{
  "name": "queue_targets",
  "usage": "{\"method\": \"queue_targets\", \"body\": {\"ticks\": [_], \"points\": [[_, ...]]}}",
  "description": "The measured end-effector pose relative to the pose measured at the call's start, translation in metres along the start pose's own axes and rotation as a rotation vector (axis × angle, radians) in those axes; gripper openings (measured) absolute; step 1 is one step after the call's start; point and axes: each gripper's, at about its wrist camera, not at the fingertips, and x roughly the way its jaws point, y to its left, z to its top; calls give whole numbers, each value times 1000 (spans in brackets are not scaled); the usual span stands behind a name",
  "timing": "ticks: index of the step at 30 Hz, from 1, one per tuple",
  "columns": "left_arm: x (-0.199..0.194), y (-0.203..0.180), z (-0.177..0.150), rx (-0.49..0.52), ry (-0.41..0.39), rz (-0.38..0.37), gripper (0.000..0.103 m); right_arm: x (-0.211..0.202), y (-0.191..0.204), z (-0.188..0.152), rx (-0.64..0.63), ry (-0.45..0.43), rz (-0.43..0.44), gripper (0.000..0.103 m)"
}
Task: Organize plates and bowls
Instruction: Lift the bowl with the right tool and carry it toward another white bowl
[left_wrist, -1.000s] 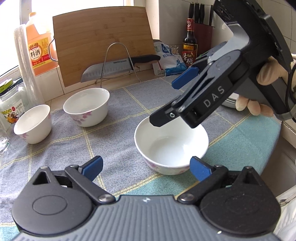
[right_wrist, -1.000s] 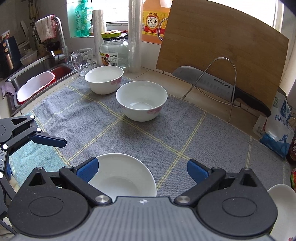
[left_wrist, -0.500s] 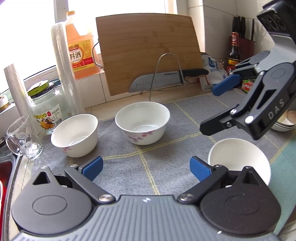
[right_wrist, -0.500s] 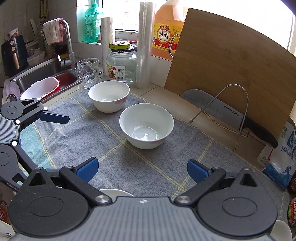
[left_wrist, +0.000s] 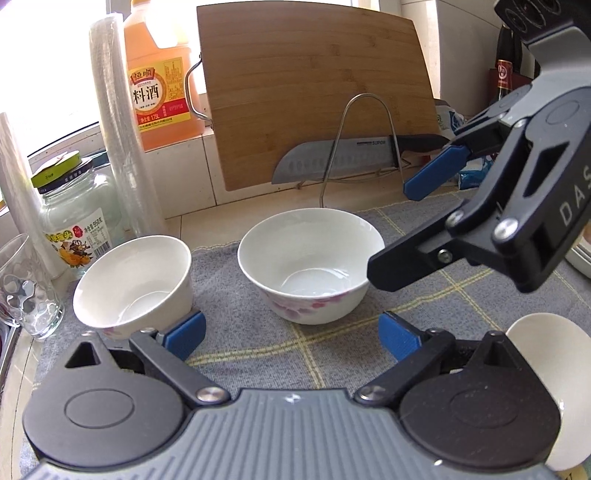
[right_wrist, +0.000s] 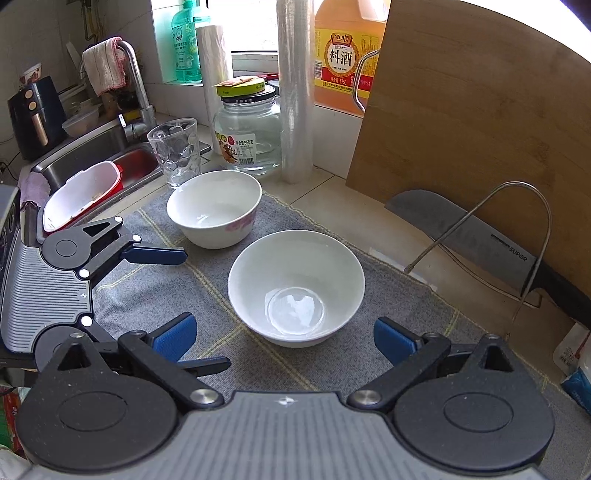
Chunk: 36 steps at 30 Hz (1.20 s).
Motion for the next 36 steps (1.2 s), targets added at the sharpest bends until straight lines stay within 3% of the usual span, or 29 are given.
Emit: {"method": "queue_targets", "body": {"ticks": [14,25,36], "points": [[35,0,10,-12,21,-65,86,46,-23,22,24,55,28,103],[37,-1,11,-1,14,-83,86,66,-31,32,24,84,50,87],[38,-3,13,29,7,-92,83,72,-32,35,31,91,71,84]]}}
